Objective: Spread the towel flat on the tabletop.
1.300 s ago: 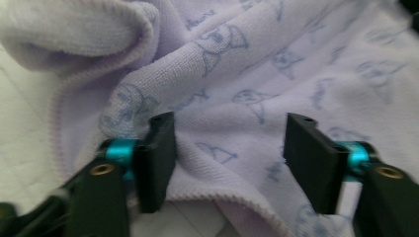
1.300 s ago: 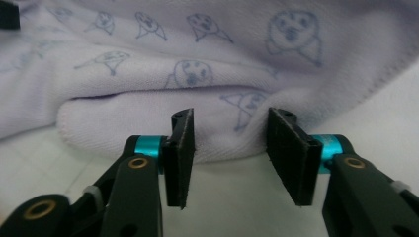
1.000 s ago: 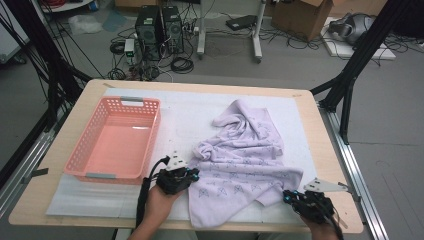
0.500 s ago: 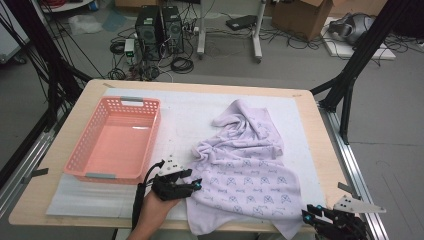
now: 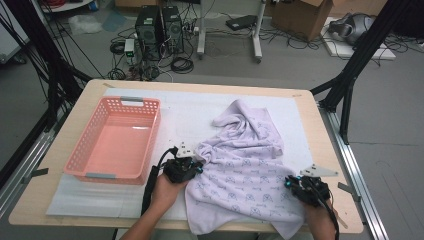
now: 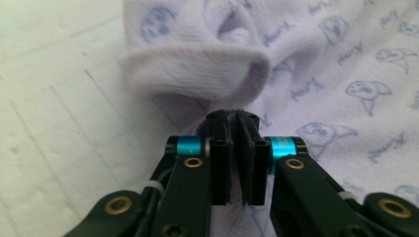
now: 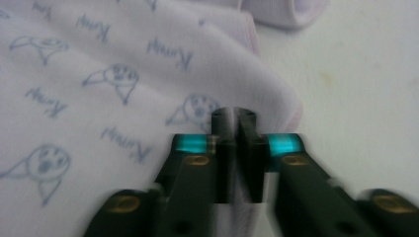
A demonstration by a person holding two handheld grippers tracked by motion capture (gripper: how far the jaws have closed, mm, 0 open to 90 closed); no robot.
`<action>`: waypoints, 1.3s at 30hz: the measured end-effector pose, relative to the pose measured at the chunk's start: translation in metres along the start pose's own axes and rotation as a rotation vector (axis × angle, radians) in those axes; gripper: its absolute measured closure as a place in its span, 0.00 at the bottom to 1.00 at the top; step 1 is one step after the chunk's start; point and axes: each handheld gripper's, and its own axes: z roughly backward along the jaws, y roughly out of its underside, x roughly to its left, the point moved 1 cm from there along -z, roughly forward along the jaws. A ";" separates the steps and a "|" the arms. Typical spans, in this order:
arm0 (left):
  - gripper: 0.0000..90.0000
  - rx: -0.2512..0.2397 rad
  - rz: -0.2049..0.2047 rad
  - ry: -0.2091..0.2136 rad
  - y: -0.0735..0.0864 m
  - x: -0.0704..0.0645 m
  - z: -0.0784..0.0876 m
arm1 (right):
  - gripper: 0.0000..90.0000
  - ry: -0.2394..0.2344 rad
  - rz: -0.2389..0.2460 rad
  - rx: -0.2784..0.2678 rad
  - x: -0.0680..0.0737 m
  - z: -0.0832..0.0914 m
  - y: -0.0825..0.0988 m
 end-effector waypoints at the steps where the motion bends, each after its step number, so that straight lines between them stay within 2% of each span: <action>1: 0.95 0.000 0.000 0.000 0.000 0.000 0.000 | 0.98 0.009 0.011 0.003 -0.001 -0.005 -0.006; 2: 0.95 -0.003 0.003 -0.019 -0.004 0.004 0.000 | 0.98 0.009 0.016 0.004 -0.002 -0.010 -0.011; 3: 0.95 -0.032 0.024 -0.061 -0.012 0.014 -0.002 | 0.98 0.008 0.011 -0.004 -0.004 -0.015 -0.016; 6: 0.95 -0.052 0.052 -0.091 -0.020 0.025 -0.005 | 0.99 0.021 -0.026 -0.051 -0.014 -0.026 -0.028; 7: 0.95 -0.078 0.054 -0.128 -0.027 0.031 -0.011 | 0.99 0.039 -0.031 -0.069 -0.017 -0.029 -0.032; 8: 0.95 -0.089 0.057 -0.145 -0.030 0.035 -0.013 | 0.99 0.057 -0.036 -0.091 -0.020 -0.031 -0.036; 11: 0.94 -0.154 0.081 -0.152 -0.032 0.039 -0.019 | 0.99 0.123 -0.060 -0.139 -0.025 -0.037 -0.047; 12: 0.91 -0.157 0.097 -0.145 -0.032 0.038 -0.019 | 0.98 0.128 -0.068 -0.155 -0.025 -0.037 -0.050; 13: 0.84 -0.157 0.097 -0.145 -0.032 0.038 -0.019 | 0.96 0.112 -0.092 -0.164 -0.025 -0.036 -0.052; 14: 0.72 -0.160 0.097 -0.121 -0.030 0.036 -0.015 | 0.92 0.107 -0.093 -0.179 -0.025 -0.033 -0.052; 15: 0.62 -0.160 0.097 -0.121 -0.030 0.036 -0.015 | 0.92 0.107 -0.093 -0.179 -0.025 -0.033 -0.052; 16: 0.57 -0.162 0.090 -0.117 -0.028 0.033 -0.011 | 0.85 0.098 -0.090 -0.206 -0.024 -0.023 -0.049; 17: 0.57 -0.149 0.083 -0.101 -0.026 0.031 -0.007 | 0.85 0.098 -0.090 -0.206 -0.024 -0.023 -0.049; 18: 0.50 -0.147 0.075 -0.088 -0.024 0.029 -0.004 | 0.80 0.093 -0.085 -0.219 -0.026 -0.010 -0.042; 20: 0.49 -0.163 0.062 -0.064 -0.016 0.021 0.005 | 0.76 0.067 -0.099 -0.222 -0.028 0.002 -0.031; 21: 0.47 -0.151 0.028 -0.063 -0.008 0.014 0.011 | 0.75 0.063 -0.106 -0.218 -0.028 0.007 -0.025; 23: 0.47 -0.157 0.021 -0.054 -0.003 0.011 0.015 | 0.71 0.030 -0.108 -0.205 -0.027 0.017 -0.013; 25: 0.47 -0.152 0.039 -0.022 0.006 0.007 0.021 | 0.69 0.022 -0.091 -0.178 -0.023 0.027 -0.002; 27: 0.47 -0.142 0.073 0.020 0.015 0.004 0.025 | 0.68 -0.009 -0.088 -0.159 -0.018 0.035 0.010; 28: 0.47 -0.115 0.080 0.053 0.024 -0.002 0.027 | 0.65 -0.010 -0.085 -0.152 -0.014 0.039 0.015; 29: 0.47 -0.115 0.080 0.053 0.024 -0.002 0.027 | 0.65 -0.010 -0.085 -0.152 -0.014 0.039 0.015; 30: 0.47 -0.102 0.084 0.074 0.027 -0.005 0.028 | 0.64 -0.020 -0.086 -0.145 -0.011 0.042 0.021; 31: 0.45 -0.081 0.090 0.110 0.034 -0.013 0.029 | 0.63 -0.036 -0.094 -0.139 -0.006 0.047 0.031; 33: 0.45 -0.075 0.086 0.126 0.037 -0.018 0.029 | 0.64 -0.066 -0.109 -0.116 -0.002 0.048 0.037; 35: 0.45 -0.056 0.060 0.155 0.040 -0.030 0.028 | 0.65 -0.070 -0.105 -0.107 -0.001 0.048 0.038; 36: 0.45 -0.039 0.018 0.150 0.040 -0.040 0.024 | 0.65 -0.079 -0.111 -0.109 0.001 0.049 0.038; 37: 0.43 -0.039 0.018 0.150 0.040 -0.040 0.024 | 0.65 -0.079 -0.111 -0.109 0.001 0.049 0.038; 39: 0.44 -0.032 -0.009 0.137 0.038 -0.045 0.022 | 0.64 -0.103 -0.126 -0.106 0.003 0.046 0.038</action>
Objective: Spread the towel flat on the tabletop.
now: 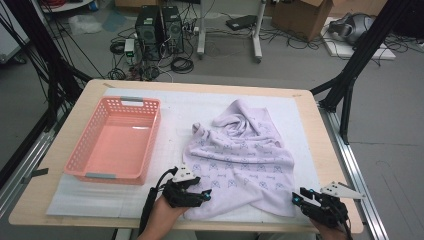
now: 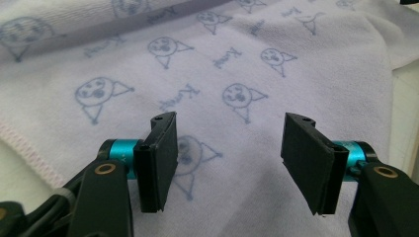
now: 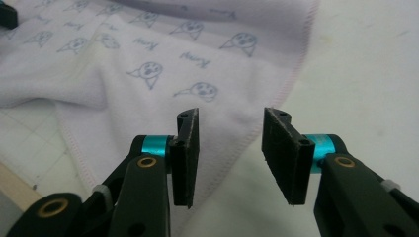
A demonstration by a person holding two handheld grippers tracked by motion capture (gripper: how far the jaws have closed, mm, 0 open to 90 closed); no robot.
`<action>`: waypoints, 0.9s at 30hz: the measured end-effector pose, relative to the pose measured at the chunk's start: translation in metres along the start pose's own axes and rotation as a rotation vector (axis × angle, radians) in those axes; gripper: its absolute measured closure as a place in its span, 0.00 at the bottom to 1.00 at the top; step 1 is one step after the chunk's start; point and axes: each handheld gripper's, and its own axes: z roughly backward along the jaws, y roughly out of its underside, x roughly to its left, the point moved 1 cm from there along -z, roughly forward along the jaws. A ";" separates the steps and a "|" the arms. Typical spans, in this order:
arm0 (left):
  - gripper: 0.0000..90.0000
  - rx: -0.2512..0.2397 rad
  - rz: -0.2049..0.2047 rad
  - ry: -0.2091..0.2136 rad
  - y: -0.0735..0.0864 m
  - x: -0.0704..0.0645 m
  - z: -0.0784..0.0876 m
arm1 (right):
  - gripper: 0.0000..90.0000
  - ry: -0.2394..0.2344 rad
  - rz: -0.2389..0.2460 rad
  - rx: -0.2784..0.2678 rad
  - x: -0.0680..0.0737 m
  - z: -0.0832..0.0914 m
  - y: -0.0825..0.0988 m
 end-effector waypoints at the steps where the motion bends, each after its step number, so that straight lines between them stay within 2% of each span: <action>1: 0.48 0.006 -0.021 -0.037 -0.001 -0.002 -0.001 | 0.63 -0.009 0.005 0.005 0.001 -0.003 0.000; 2: 0.54 0.006 -0.021 -0.037 -0.001 -0.002 -0.001 | 0.62 -0.014 0.010 0.017 0.003 -0.007 0.001; 3: 0.60 0.006 -0.030 -0.064 0.000 -0.004 -0.002 | 0.62 -0.016 0.017 0.035 0.005 -0.011 0.002; 4: 0.60 0.008 -0.052 -0.089 0.000 -0.006 -0.002 | 0.62 -0.016 0.017 0.035 0.005 -0.011 0.002; 5: 0.68 0.014 -0.078 -0.120 0.000 -0.006 -0.001 | 0.63 -0.012 0.028 0.055 0.007 -0.015 0.002; 6: 0.83 0.014 -0.049 -0.108 0.000 -0.003 0.001 | 0.71 0.039 0.062 0.062 0.011 -0.017 0.002; 7: 0.94 0.014 -0.049 -0.108 0.000 -0.003 0.001 | 0.80 0.047 0.068 0.070 0.011 -0.017 0.001; 8: 0.96 0.013 -0.028 -0.086 0.000 -0.001 0.002 | 0.94 0.029 0.070 0.073 0.010 -0.016 0.000; 10: 0.97 0.010 -0.015 -0.070 0.002 0.001 0.004 | 0.94 0.013 0.058 0.073 0.009 -0.016 0.001; 11: 0.98 0.011 -0.010 -0.068 0.003 0.002 0.006 | 0.96 0.017 0.076 0.074 0.011 -0.015 0.001; 14: 0.98 -0.010 0.013 -0.063 0.004 0.003 0.013 | 0.96 0.009 0.076 0.074 0.011 -0.011 0.003; 15: 0.98 -0.026 0.023 -0.064 0.005 0.003 0.017 | 0.97 0.008 0.059 0.054 0.009 -0.003 0.005; 16: 0.98 -0.035 0.025 -0.063 0.005 0.003 0.022 | 0.97 0.008 0.059 0.054 0.009 -0.003 0.005; 17: 0.98 -0.051 0.032 -0.062 0.006 0.003 0.026 | 0.97 0.009 0.035 0.038 0.007 0.007 0.008; 18: 0.98 -0.061 0.034 -0.054 0.006 0.003 0.031 | 0.97 0.009 0.035 0.038 0.007 0.007 0.008; 20: 0.98 -0.073 0.047 -0.029 0.009 0.001 0.037 | 0.96 0.021 0.012 0.024 0.009 0.020 0.014; 22: 1.00 -0.082 0.030 -0.029 0.011 -0.004 0.042 | 0.96 0.035 0.016 0.020 0.010 0.023 0.016; 23: 1.00 -0.086 0.022 -0.032 0.012 -0.006 0.045 | 0.96 0.063 0.012 0.022 0.013 0.028 0.020; 26: 1.00 -0.100 0.022 -0.029 0.015 -0.008 0.049 | 0.95 0.064 0.008 0.017 0.014 0.033 0.022; 27: 0.95 -0.110 0.028 -0.032 0.016 -0.007 0.050 | 0.87 0.070 0.002 0.008 0.015 0.034 0.023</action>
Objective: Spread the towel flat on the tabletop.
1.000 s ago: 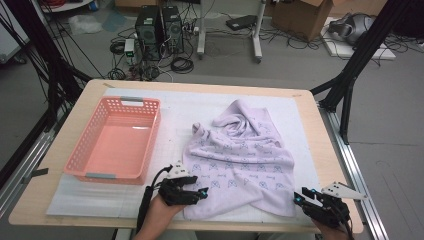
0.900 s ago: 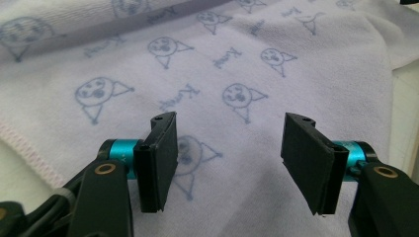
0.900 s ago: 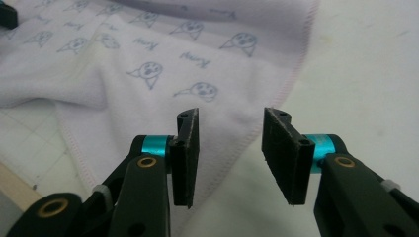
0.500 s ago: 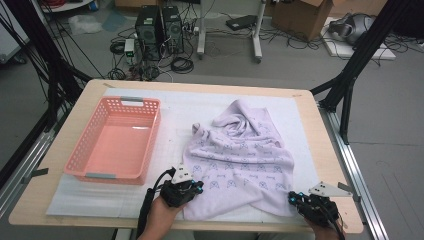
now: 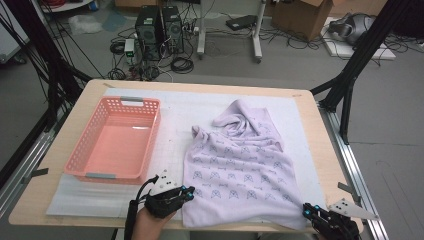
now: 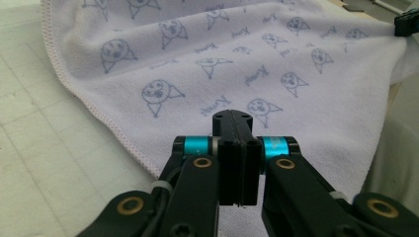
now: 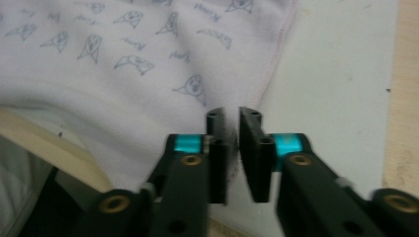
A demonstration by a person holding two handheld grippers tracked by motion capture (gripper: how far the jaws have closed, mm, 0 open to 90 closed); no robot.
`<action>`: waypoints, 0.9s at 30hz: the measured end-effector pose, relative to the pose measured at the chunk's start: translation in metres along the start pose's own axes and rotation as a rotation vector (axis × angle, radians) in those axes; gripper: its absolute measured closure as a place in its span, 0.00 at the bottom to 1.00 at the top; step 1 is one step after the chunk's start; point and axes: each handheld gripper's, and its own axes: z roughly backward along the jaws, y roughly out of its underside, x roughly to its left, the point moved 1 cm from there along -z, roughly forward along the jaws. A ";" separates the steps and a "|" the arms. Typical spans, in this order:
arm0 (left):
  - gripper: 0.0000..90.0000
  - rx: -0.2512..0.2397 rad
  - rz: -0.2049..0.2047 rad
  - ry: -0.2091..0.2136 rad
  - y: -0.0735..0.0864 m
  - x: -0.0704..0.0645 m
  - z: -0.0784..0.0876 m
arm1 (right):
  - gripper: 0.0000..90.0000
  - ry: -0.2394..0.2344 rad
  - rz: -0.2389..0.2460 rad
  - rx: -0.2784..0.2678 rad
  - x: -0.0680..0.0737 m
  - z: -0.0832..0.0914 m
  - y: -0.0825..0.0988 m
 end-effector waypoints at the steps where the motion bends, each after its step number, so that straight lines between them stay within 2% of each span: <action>1: 0.87 0.000 0.000 0.000 0.000 0.000 0.000 | 0.80 0.009 -0.013 -0.008 0.000 0.001 0.000; 2: 0.77 -0.007 0.013 0.002 0.000 0.001 0.000 | 0.74 0.023 -0.032 -0.029 -0.002 0.002 0.000; 3: 0.77 -0.019 0.028 -0.002 0.000 0.002 -0.001 | 0.74 0.023 -0.032 -0.029 -0.002 0.002 0.000; 4: 0.67 -0.028 0.040 -0.007 0.000 0.004 -0.003 | 0.71 0.035 -0.056 -0.054 -0.004 0.005 0.000; 5: 0.61 -0.033 0.048 -0.011 -0.001 0.006 -0.005 | 0.69 0.044 -0.079 -0.075 -0.007 0.008 0.000; 6: 0.55 -0.026 0.046 -0.013 -0.001 0.009 -0.008 | 0.68 0.056 -0.099 -0.105 -0.012 0.012 -0.001; 8: 0.50 0.007 0.058 -0.020 -0.003 0.013 -0.017 | 0.68 0.052 -0.106 -0.111 -0.016 0.012 0.000; 9: 0.50 0.041 0.060 -0.027 -0.003 0.014 -0.024 | 0.67 0.049 -0.100 -0.108 -0.018 0.010 0.000; 12: 0.50 0.061 0.041 -0.038 -0.003 0.013 -0.029 | 0.66 0.035 -0.103 -0.094 -0.021 0.003 0.000; 13: 0.49 0.067 0.034 -0.041 -0.004 0.013 -0.031 | 0.65 0.025 -0.086 -0.072 -0.022 -0.003 -0.002; 16: 0.49 0.063 0.021 -0.041 -0.009 0.015 -0.035 | 0.63 0.014 -0.062 -0.068 -0.019 -0.009 -0.010; 19: 0.47 0.051 0.049 -0.040 -0.015 0.024 -0.040 | 0.62 0.001 -0.038 -0.069 -0.017 -0.015 -0.019; 22: 0.47 0.063 0.052 -0.041 -0.016 0.027 -0.044 | 0.62 -0.013 -0.026 -0.055 -0.018 -0.021 -0.022; 24: 0.46 0.082 0.058 -0.042 -0.016 0.029 -0.049 | 0.61 -0.035 -0.007 -0.030 -0.021 -0.032 -0.025; 27: 0.45 0.085 0.049 -0.053 -0.017 0.027 -0.053 | 0.60 -0.042 0.005 -0.020 -0.024 -0.038 -0.028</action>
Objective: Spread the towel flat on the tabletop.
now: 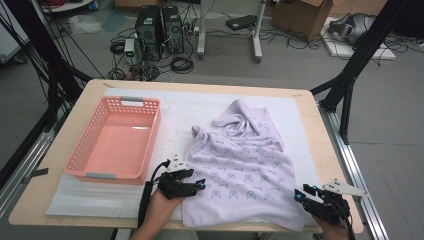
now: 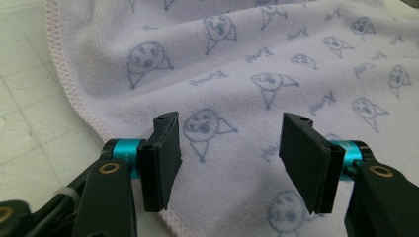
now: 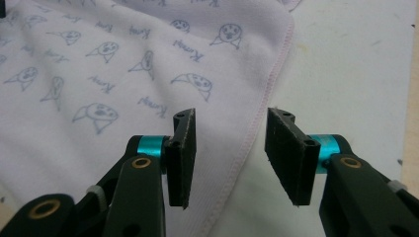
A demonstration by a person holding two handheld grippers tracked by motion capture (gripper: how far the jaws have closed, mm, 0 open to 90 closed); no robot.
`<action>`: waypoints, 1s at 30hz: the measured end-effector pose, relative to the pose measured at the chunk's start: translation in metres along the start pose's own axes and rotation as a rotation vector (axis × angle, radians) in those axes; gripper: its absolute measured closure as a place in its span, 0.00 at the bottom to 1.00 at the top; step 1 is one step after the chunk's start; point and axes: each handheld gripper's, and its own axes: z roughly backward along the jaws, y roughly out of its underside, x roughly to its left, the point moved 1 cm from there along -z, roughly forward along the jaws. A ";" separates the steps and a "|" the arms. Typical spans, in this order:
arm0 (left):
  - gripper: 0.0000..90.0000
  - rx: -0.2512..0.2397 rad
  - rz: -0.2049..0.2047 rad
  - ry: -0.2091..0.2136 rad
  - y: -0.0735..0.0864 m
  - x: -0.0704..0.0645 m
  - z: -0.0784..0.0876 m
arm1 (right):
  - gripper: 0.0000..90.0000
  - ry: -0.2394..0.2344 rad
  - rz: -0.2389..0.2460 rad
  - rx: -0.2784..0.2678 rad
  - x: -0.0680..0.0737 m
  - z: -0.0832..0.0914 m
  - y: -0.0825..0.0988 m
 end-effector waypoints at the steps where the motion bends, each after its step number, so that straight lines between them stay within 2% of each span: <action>1: 0.43 0.005 -0.014 -0.004 0.000 -0.001 -0.001 | 0.60 -0.004 -0.001 0.004 -0.003 -0.005 -0.003; 5: 0.42 0.025 -0.090 -0.056 -0.001 -0.011 -0.005 | 0.59 -0.016 0.010 0.013 -0.007 -0.012 -0.009; 7: 0.49 0.029 -0.116 -0.088 0.000 -0.014 -0.005 | 0.60 -0.027 0.041 0.043 -0.009 -0.024 -0.013; 8: 0.49 0.027 -0.128 -0.107 0.000 -0.016 -0.006 | 0.60 -0.027 0.041 0.043 -0.009 -0.024 -0.013; 9: 0.53 0.027 -0.156 -0.120 0.000 -0.018 -0.006 | 0.61 -0.029 0.058 0.061 -0.008 -0.029 -0.014; 10: 0.61 0.024 -0.162 -0.109 0.001 -0.019 -0.006 | 0.62 -0.018 0.084 0.081 -0.006 -0.035 -0.015; 11: 0.77 0.023 -0.170 -0.099 0.001 -0.020 -0.006 | 0.70 -0.001 0.120 0.086 -0.003 -0.038 -0.018; 12: 0.84 0.024 -0.176 -0.098 0.001 -0.019 -0.005 | 0.79 -0.001 0.124 0.091 -0.003 -0.039 -0.020; 13: 0.84 0.024 -0.170 -0.087 0.001 -0.018 -0.005 | 0.79 -0.001 0.124 0.091 -0.003 -0.039 -0.020; 14: 0.96 0.027 -0.150 -0.076 0.000 -0.016 -0.005 | 0.95 -0.033 0.128 0.094 -0.003 -0.041 -0.021; 15: 0.97 0.027 -0.090 -0.037 -0.001 -0.010 -0.005 | 0.96 -0.033 0.125 0.090 -0.003 -0.041 -0.022; 16: 0.97 0.027 -0.090 -0.037 -0.001 -0.010 -0.005 | 0.96 -0.040 0.110 0.083 -0.004 -0.042 -0.022; 18: 0.98 0.030 -0.051 -0.008 -0.002 -0.005 -0.005 | 0.97 -0.054 0.069 0.058 -0.007 -0.045 -0.021; 21: 0.98 0.010 -0.030 -0.037 -0.007 0.001 -0.004 | 0.97 -0.033 0.057 0.039 -0.009 -0.047 -0.022; 24: 0.98 -0.025 -0.003 -0.073 -0.013 0.011 -0.004 | 0.97 0.025 0.070 0.029 -0.010 -0.052 -0.027; 26: 0.98 -0.039 0.004 -0.094 -0.018 0.018 -0.006 | 0.97 0.089 0.089 0.018 -0.008 -0.060 -0.032; 27: 0.98 -0.046 0.005 -0.106 -0.019 0.020 -0.007 | 0.97 0.109 0.099 0.015 -0.007 -0.062 -0.034; 28: 0.98 -0.049 -0.003 -0.122 -0.020 0.022 -0.009 | 0.97 0.109 0.099 0.015 -0.007 -0.062 -0.034; 29: 0.98 -0.044 -0.013 -0.133 -0.019 0.023 -0.011 | 0.97 0.150 0.115 0.000 -0.003 -0.066 -0.036; 30: 0.98 -0.027 -0.014 -0.134 -0.017 0.024 -0.013 | 0.97 0.150 0.115 0.000 -0.003 -0.066 -0.036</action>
